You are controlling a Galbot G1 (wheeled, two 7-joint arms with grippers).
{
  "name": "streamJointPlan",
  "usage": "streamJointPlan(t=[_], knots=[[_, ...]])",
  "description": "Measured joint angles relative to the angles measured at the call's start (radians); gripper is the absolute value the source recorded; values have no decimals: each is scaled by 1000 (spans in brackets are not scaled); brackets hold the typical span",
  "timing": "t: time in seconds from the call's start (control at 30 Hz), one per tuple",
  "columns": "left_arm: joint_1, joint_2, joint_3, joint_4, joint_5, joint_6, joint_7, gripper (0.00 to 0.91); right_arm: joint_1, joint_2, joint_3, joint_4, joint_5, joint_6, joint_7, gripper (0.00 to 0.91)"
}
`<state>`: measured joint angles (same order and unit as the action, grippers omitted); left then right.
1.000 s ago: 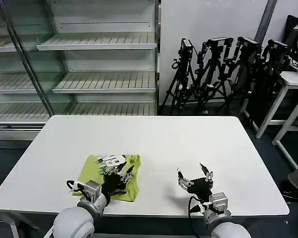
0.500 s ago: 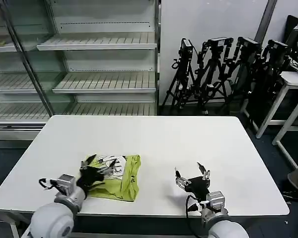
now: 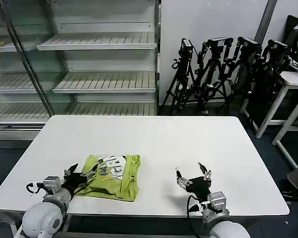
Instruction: Fold and organize the clothes.
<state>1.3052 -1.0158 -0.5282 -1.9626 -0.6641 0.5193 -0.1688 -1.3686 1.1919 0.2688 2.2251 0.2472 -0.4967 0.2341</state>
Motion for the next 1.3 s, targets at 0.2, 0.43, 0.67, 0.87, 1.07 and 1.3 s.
streamJointPlan(t=[0.2,0.43,0.67,0.87,1.07,1.3], knots=[[12,-15,-8,30,-17,-7,29,10,2,1,1,-3,0,0,0,907],[14,-31,-13,49,-26,-16,57,20,1,-2,4,-4,0,0,0,907],[28,-45,-12,46,-25,-20,70,20,3,0,0,-6,1,0,0,907],[44,-45,-15,30,-18,-28,83,10,5,2,-3,-12,1,2,0,907],[39,-18,-40,37,21,-27,106,10,6,0,-7,-10,0,3,0,907],[37,92,-158,72,128,8,165,10,17,3,-18,-11,0,3,0,907]])
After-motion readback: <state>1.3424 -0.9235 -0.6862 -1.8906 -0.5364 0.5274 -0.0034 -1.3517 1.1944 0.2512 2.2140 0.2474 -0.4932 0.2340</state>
